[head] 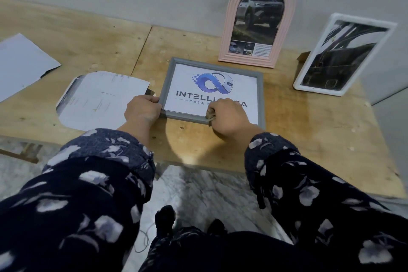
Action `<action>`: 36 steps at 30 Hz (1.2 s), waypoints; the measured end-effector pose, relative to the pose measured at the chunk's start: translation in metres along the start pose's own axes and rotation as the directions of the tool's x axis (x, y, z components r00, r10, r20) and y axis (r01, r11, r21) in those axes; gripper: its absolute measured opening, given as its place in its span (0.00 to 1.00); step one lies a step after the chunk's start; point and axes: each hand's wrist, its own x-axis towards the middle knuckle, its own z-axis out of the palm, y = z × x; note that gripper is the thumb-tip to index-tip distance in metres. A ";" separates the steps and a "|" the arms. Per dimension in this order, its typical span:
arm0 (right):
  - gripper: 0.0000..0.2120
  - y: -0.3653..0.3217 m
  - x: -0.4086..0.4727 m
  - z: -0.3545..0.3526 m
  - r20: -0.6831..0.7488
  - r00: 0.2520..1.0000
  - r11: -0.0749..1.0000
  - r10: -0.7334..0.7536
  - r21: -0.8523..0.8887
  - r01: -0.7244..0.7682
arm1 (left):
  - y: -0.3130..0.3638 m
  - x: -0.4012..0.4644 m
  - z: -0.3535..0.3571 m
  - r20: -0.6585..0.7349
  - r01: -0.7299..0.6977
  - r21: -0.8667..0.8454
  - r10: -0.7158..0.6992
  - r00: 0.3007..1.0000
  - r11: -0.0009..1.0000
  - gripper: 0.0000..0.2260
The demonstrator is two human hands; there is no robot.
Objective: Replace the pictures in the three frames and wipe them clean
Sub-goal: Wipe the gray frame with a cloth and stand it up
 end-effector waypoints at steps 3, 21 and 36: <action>0.12 -0.026 0.005 0.007 0.005 0.999 0.992 -0.032 0.120 0.031 | -0.002 0.005 -0.004 0.047 -0.002 -0.047 0.004 0.999 0.999 0.12; 0.10 -0.111 0.033 0.036 -0.100 0.986 0.974 -0.131 -0.197 0.110 | -0.022 0.024 -0.010 0.187 -0.028 -0.209 0.068 0.980 0.978 0.12; 0.12 -0.090 0.025 0.040 -0.068 0.971 0.973 0.229 -0.010 -0.230 | -0.013 0.019 -0.003 0.123 -0.236 0.033 0.231 0.965 0.971 0.12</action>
